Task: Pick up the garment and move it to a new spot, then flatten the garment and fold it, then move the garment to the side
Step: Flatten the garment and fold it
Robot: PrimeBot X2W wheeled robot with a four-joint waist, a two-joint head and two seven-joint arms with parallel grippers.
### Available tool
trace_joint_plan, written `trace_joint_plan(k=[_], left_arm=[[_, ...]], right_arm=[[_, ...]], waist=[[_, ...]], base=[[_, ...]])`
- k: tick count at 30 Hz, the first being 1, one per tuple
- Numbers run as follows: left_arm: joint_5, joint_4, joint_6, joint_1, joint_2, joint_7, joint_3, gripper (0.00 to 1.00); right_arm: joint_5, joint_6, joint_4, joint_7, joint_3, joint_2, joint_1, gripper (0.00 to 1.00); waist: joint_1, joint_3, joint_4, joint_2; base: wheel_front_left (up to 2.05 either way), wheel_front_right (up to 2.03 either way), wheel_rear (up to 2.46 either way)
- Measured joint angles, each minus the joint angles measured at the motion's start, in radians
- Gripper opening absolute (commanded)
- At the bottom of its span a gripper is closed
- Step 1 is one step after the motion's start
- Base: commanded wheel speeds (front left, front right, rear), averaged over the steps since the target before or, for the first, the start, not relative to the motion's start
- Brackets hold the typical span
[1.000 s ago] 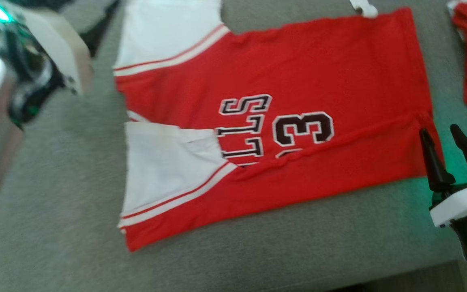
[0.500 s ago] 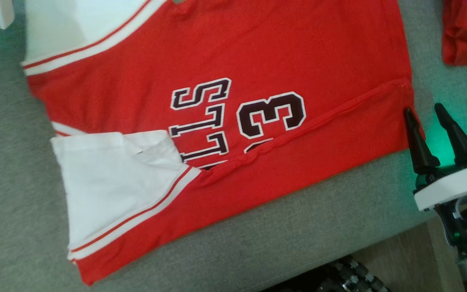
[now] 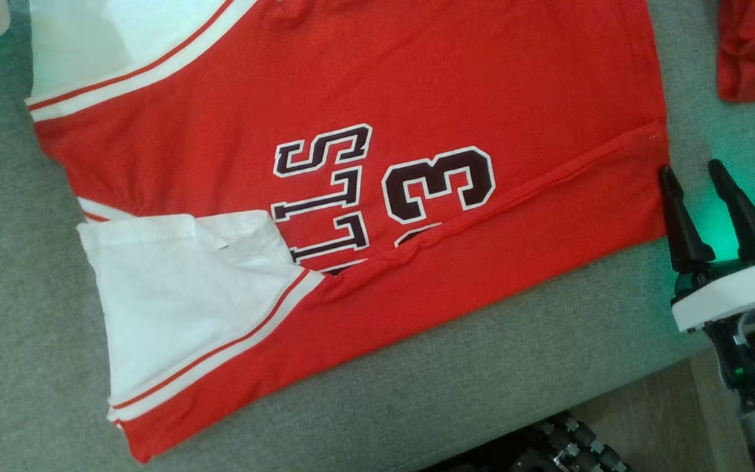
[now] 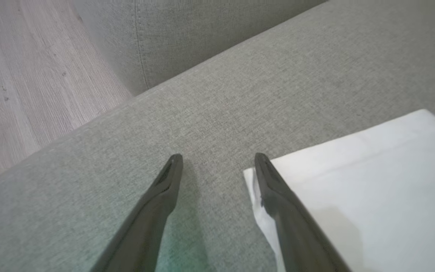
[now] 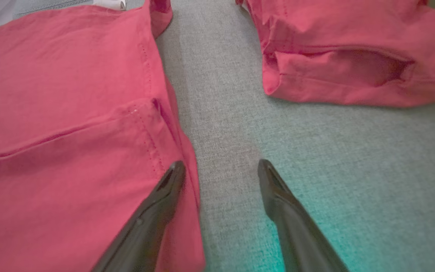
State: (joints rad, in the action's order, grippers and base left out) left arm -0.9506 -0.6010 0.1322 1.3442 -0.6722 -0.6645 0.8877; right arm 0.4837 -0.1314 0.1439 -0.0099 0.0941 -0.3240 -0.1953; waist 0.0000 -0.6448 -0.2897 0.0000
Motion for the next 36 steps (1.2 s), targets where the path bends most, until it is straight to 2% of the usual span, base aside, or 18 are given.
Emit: trace_joint_plan(k=[10, 11, 12, 13, 14, 15, 24, 30, 33, 36], left_arm=[[-0.107, 0.067, 0.000, -0.012, -0.035, -0.058, 0.011, 1.00], [-0.109, 0.073, 0.000, -0.012, -0.040, -0.063, 0.013, 0.95], [-0.110, 0.081, 0.000, -0.012, -0.044, -0.064, 0.014, 0.57], [-0.110, 0.086, 0.000, -0.012, -0.047, -0.058, 0.015, 0.36], [-0.110, 0.087, 0.000, -0.012, -0.048, -0.054, 0.016, 0.20], [-0.110, 0.089, 0.000, -0.012, -0.048, -0.050, 0.019, 0.00], [-0.134, 0.133, 0.000, -0.023, -0.047, -0.006, 0.068, 0.00], [-0.143, 0.192, 0.000, -0.022, -0.047, 0.069, 0.118, 0.00], [-0.150, 0.224, 0.000, -0.016, -0.047, 0.096, 0.145, 0.00], [-0.150, 0.255, 0.000, -0.003, -0.046, 0.122, 0.178, 0.00]], right_arm=[[0.002, 0.000, 0.004, 0.000, 0.001, 0.000, -0.008, 1.00], [0.002, 0.000, 0.005, 0.000, 0.001, 0.000, -0.011, 1.00], [0.002, 0.000, 0.006, -0.001, 0.001, 0.000, -0.014, 1.00], [0.002, 0.000, 0.008, -0.001, 0.001, -0.001, -0.019, 1.00], [0.002, 0.000, 0.010, -0.005, 0.001, -0.001, -0.021, 1.00], [0.002, 0.000, 0.011, -0.005, 0.001, -0.001, -0.022, 1.00], [0.052, 0.000, -0.006, 0.011, -0.013, -0.029, -0.059, 1.00], [0.136, 0.000, -0.041, 0.176, -0.003, -0.088, -0.264, 1.00], [0.155, 0.000, 0.024, 0.268, 0.018, -0.113, -0.397, 1.00], [0.110, 0.000, 0.136, 0.319, 0.043, -0.145, -0.514, 1.00]], waist=[[0.0000, -0.009, 0.000, 0.0000], [0.0000, -0.011, -0.001, 0.0000], [0.0000, -0.012, -0.001, 0.0000], [0.0000, -0.014, -0.001, 0.0000], [0.0000, -0.015, -0.002, 0.0000], [0.0000, -0.015, -0.001, 0.0000], [0.0000, 0.006, 0.017, 0.0000], [0.0000, 0.032, 0.053, 0.0000], [0.0001, 0.041, 0.078, 0.0000], [0.0000, 0.042, 0.105, 0.0000]], base=[[0.00, 0.00, 0.00], [0.00, 0.00, 0.00], [0.00, 0.00, 0.00], [0.00, 0.00, 0.00], [0.00, 0.00, 0.00], [0.00, 0.00, 0.00], [0.00, 0.00, 0.00], [0.00, 0.00, 0.00], [0.00, 0.00, 0.00], [0.00, 0.00, 0.00]])
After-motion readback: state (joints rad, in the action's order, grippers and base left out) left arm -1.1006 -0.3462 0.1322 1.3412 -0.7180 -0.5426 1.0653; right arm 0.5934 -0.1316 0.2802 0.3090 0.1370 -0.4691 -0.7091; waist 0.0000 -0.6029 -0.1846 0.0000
